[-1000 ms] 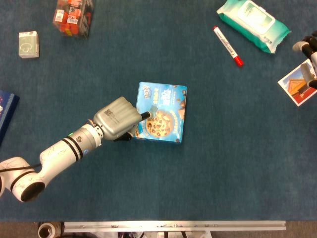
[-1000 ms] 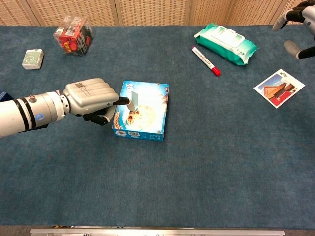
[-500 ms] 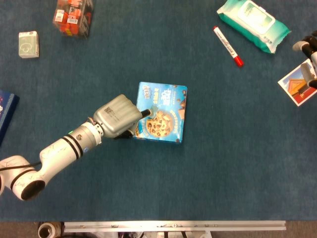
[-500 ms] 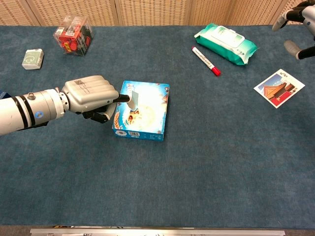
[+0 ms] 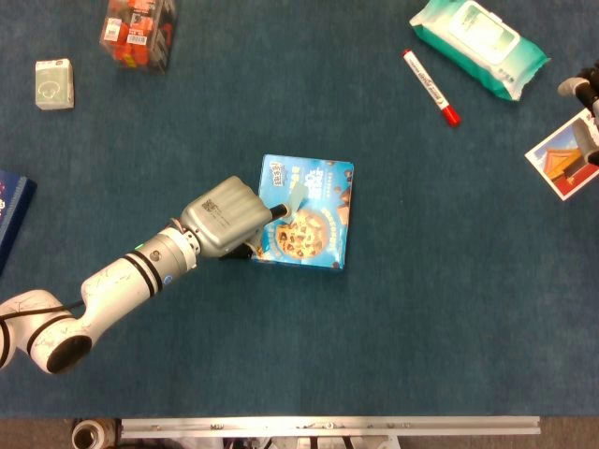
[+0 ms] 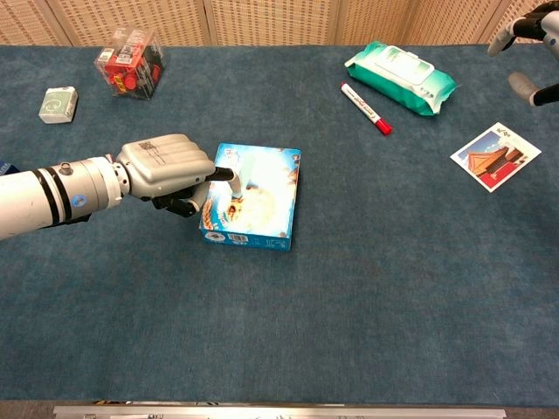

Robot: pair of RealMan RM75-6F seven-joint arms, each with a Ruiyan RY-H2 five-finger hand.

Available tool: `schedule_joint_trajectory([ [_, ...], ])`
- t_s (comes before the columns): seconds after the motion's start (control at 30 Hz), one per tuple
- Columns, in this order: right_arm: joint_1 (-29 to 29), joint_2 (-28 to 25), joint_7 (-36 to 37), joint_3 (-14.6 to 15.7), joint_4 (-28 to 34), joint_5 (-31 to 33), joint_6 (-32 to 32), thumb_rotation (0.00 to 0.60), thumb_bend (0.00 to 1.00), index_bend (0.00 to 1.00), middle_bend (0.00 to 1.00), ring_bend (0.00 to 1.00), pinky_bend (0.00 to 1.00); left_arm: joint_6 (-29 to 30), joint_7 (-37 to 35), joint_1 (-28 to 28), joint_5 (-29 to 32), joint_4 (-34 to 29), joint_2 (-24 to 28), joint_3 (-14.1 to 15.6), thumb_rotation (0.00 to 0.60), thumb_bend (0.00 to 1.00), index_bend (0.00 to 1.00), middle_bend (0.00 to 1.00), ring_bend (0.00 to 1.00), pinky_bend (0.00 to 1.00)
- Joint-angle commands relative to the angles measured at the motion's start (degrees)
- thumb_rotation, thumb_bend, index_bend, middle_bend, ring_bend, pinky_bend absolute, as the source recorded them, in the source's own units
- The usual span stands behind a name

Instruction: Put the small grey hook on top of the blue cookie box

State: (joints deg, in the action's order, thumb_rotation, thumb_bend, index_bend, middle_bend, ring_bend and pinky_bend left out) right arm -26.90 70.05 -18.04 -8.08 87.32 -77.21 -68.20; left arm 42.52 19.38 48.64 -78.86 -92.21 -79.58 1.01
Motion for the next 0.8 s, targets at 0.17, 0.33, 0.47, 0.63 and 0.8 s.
schedule_joint_trajectory([
  [0.17, 0.15, -0.06, 0.17, 0.07, 0.04, -0.07, -0.09, 0.6, 0.43, 0.35, 0.35, 0.21, 0.22, 1.25, 0.03, -0.42, -0.81, -1.3, 0.74, 0.17, 0.349, 0.88, 0.23, 1.0, 1.0, 1.0],
  [0.33, 0.22, -0.07, 0.4, 0.02, -0.03, -0.14, -0.21, 0.6, 0.43, 0.35, 0.35, 0.21, 0.22, 0.96, 0.08, -0.12, -0.65, -1.14, 0.45, -0.06, 0.349, 0.88, 0.23, 1.0, 1.0, 1.0],
  [0.47, 0.38, -0.25, 0.54, -0.03, -0.23, 0.05, -0.26, 0.6, 0.43, 0.35, 0.35, 0.21, 0.22, 0.03, 0.39, 0.45, 0.19, -0.32, -0.32, -0.38, 0.349, 0.88, 0.23, 1.0, 1.0, 1.0],
  [0.63, 0.55, -0.3, 0.84, -0.01, -0.46, 0.18, -0.28, 0.6, 0.43, 0.35, 0.35, 0.21, 0.22, -0.49, 0.66, 0.85, 0.98, 0.1, -0.82, -0.64, 0.348, 0.88, 0.23, 1.0, 1.0, 1.0],
  [0.8, 0.56, -0.2, 1.1, 0.06, -0.78, 0.03, -0.18, 0.6, 0.43, 0.35, 0.35, 0.21, 0.22, -0.85, 1.2, 1.28, 1.62, -0.27, -0.59, -0.86, 0.347, 0.87, 0.23, 1.0, 1.0, 1.0],
])
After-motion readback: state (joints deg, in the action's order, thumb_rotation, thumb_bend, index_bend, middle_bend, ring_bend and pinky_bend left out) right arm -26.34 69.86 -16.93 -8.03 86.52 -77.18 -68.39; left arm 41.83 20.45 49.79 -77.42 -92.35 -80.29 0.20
